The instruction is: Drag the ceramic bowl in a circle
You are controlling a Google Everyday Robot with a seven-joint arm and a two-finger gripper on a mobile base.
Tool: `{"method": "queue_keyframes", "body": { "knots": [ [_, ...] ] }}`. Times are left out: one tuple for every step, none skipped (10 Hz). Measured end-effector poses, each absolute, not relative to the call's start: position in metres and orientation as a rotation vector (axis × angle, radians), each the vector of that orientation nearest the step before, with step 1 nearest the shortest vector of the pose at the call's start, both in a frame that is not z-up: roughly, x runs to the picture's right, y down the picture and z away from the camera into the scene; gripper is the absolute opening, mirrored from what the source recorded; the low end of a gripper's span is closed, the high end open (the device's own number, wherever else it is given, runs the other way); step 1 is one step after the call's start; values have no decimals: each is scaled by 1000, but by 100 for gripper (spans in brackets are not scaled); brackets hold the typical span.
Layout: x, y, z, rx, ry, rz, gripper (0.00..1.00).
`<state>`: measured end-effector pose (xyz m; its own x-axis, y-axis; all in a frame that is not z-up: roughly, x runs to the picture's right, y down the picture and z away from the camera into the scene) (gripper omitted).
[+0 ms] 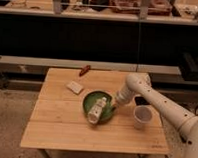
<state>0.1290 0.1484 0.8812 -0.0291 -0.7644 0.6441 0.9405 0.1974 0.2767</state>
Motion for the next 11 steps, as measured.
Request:
{"method": "queue_keyframes", "body": {
  "knots": [
    [139,154,874,-287,-776,-1427,0],
    [147,160,865,-297,-756,-1459,0],
    [152,165,854,-304,-732,-1495,0],
    [154,170,847,-311,-719,-1518,0],
    [152,176,838,-316,-711,-1551,0],
    [144,185,827,-317,-718,-1584,0],
    [135,192,821,-314,-729,-1602,0],
    [125,198,816,-309,-744,-1617,0],
    [105,208,807,-299,-773,-1639,0],
    [91,213,801,-290,-792,-1652,0],
    [74,217,796,-279,-815,-1666,0]
  ]
}}
